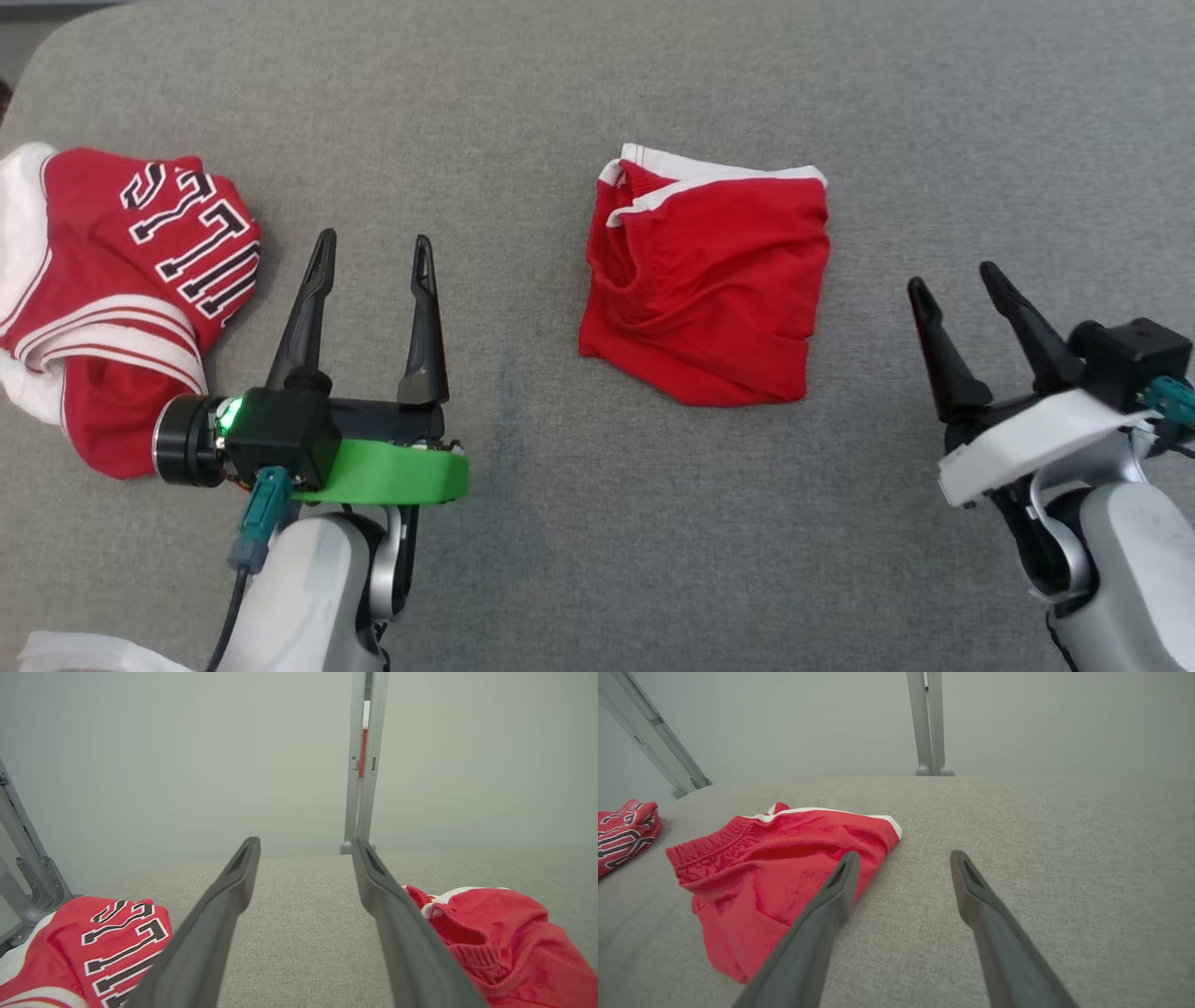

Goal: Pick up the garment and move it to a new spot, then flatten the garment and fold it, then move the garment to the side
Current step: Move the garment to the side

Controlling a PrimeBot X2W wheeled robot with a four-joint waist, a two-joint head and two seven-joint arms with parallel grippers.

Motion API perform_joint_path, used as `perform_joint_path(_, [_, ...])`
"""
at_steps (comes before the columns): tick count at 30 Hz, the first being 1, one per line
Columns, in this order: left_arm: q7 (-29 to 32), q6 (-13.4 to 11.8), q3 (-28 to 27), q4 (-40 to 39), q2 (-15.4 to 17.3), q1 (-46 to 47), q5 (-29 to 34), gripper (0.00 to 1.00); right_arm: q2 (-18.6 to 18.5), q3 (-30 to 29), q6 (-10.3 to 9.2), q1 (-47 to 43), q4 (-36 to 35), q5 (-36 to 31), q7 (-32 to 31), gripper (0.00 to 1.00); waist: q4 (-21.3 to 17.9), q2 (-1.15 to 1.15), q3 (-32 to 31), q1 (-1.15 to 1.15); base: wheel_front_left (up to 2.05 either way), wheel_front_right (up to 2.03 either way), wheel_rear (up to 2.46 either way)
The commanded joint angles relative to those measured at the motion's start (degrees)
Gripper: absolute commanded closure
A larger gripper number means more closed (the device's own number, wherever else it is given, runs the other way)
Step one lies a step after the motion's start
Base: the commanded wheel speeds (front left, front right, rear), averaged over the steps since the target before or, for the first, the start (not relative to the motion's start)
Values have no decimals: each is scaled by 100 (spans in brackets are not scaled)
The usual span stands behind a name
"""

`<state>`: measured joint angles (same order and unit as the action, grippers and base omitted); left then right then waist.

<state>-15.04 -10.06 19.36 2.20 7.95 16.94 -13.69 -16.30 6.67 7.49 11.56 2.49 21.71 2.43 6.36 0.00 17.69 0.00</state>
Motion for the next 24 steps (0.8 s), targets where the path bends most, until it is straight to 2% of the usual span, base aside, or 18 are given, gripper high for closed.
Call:
perform_joint_path(1, [-15,44,-27,-10,-37,106,72,0,38,126,0,233,188,105,18,0,548,0,570,0,0,0,0])
perform_joint_path(10, [-16,203,-179,5,-255,169,287,0,301,805,0,1026,1604,596,-327,1,628,0,646,0,0,0,0])
perform_joint_path(11, [-16,218,-196,1,-269,167,305,0,311,886,0,1047,1706,663,-438,30,623,0,646,0,0,0,0])
perform_joint_path(12, [-16,240,-218,-4,-276,163,327,0,314,970,0,1049,1784,732,-528,68,610,0,646,0,0,0,0])
perform_joint_path(13, [-16,247,-238,-4,-280,161,339,0,295,1042,1,1050,1824,779,-587,91,596,0,645,0,0,0,0])
perform_joint_path(14, [-17,261,-258,-6,-287,162,374,0,278,1117,0,1042,1839,843,-638,100,570,0,645,0,0,0,0])
perform_joint_path(19, [-17,335,-345,-41,-246,172,541,0,29,1405,0,1145,1535,847,-410,100,271,0,652,0,0,0,0])
perform_joint_path(21, [-13,344,-361,-75,-197,167,606,0,-102,1574,0,1160,1345,858,-288,100,15,0,681,0,0,0,0])
perform_joint_path(22, [-10,394,-331,-108,-155,211,653,0,-281,1739,0,1151,1162,920,-161,100,-275,0,730,0,0,0,0])
perform_joint_path(24, [-10,441,-290,-145,-82,259,723,0,-488,1888,0,1149,1010,1010,-2,100,-611,0,795,0,0,0,0])
